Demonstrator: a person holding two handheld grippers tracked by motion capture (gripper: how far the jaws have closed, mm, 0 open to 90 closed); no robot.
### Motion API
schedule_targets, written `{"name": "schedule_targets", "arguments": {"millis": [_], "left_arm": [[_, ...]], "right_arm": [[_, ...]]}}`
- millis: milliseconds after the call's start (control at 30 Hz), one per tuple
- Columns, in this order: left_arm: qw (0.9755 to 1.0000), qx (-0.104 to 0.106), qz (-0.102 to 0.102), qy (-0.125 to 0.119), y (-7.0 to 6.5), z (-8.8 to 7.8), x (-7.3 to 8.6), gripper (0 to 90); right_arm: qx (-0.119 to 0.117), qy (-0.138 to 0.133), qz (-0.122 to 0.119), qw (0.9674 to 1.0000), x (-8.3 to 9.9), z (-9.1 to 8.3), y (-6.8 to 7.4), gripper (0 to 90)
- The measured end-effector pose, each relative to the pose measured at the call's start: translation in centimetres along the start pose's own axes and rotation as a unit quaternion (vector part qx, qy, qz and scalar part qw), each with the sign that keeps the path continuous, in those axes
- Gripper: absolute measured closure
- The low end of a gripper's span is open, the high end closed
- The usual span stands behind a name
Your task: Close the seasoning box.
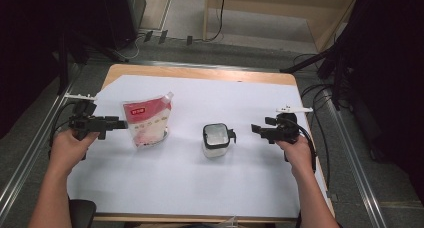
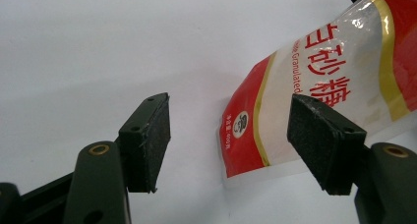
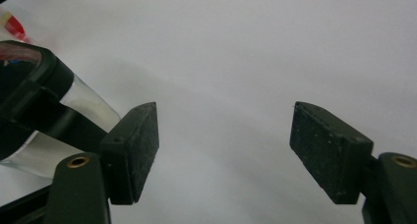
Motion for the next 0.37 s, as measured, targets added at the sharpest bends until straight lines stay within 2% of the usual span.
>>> {"name": "schedule_targets", "arguments": {"millis": [267,367], "left_arm": [[0.9999,-0.009,-0.003,0.004,0.3,0.18,0.18,32.8],[0.9999,-0.012,-0.005,0.007,0.5,0.16,0.24,32.3]], "right_arm": [[0.014,0.013,-0.015,0.9997,0.43,0.57,-0.02,25.8],[0.011,0.017,-0.02,0.9996,0.56,0.8,-0.12,25.6]]}}
Point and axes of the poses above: each handheld gripper's, and its own axes: z roughly forward along the jaws, x roughly out of its underside, y roughly to its left, the point moved 5 cm from there along z, roughly forward along the jaws, and after that the axes turned 15 degrees about x, right-handed, at the moved point
